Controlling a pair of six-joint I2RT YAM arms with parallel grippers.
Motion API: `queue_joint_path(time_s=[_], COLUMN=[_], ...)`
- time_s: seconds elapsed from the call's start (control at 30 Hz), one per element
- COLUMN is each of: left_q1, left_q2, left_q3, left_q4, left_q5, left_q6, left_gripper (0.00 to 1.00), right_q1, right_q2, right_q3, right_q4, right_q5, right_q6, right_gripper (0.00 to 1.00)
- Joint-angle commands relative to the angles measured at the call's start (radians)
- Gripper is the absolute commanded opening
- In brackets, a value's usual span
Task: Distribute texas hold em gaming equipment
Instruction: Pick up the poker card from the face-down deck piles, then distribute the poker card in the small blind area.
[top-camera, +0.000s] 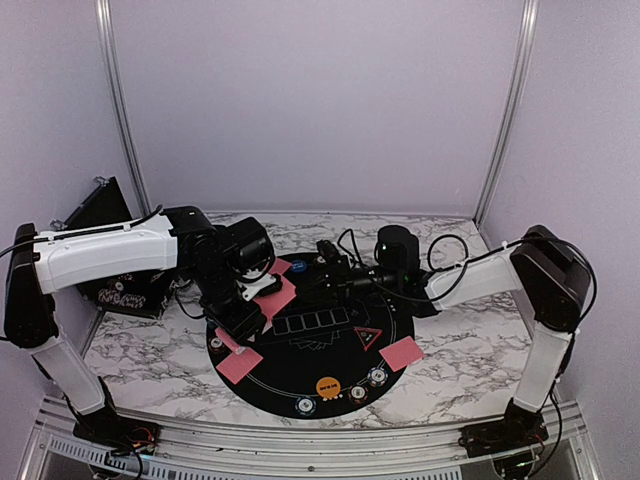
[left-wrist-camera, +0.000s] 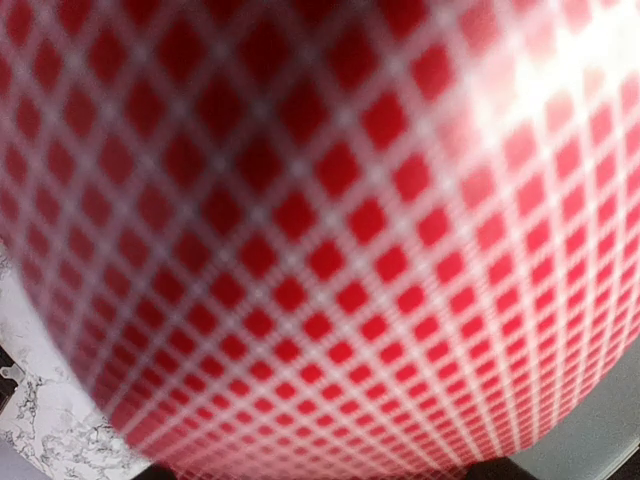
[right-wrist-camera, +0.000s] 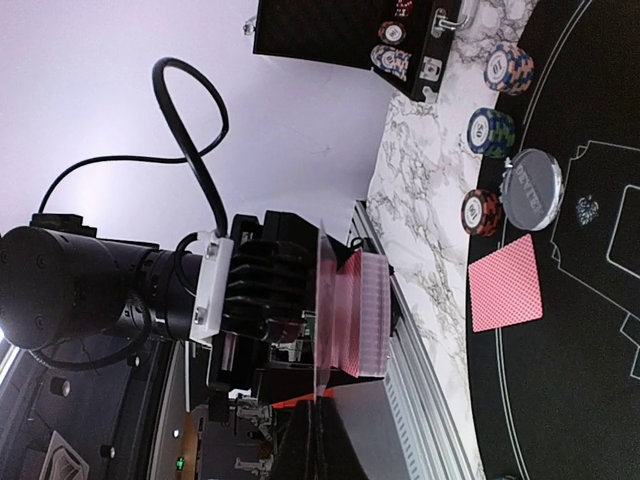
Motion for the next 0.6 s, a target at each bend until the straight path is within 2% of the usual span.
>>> queue_joint_path(time_s=[0.0, 0.33, 0.57], left_q1=[0.006, 0.009, 0.012], left_q2=[-0.030, -0.039, -0.050], left_q3=[-0.004, -0.008, -0.016], left_q4=[0.002, 0.002, 0.003], left_q5=[-0.007, -0.007, -0.008], left_q6=[0.009, 0.008, 0.008], left_gripper=[0.58, 0.58, 0.58], right_q1=[-0.022, -0.117, -0.181], right_q2=[-0.035, -0.034, 0.085], right_q3=[-0.005, -0.002, 0.126], right_q4=[0.064, -0.018, -0.143], right_q5=[-0.027, -0.026, 0.003], right_q6=[0.023, -0.059, -0.176], right_gripper=[0.00, 0.00, 0.00])
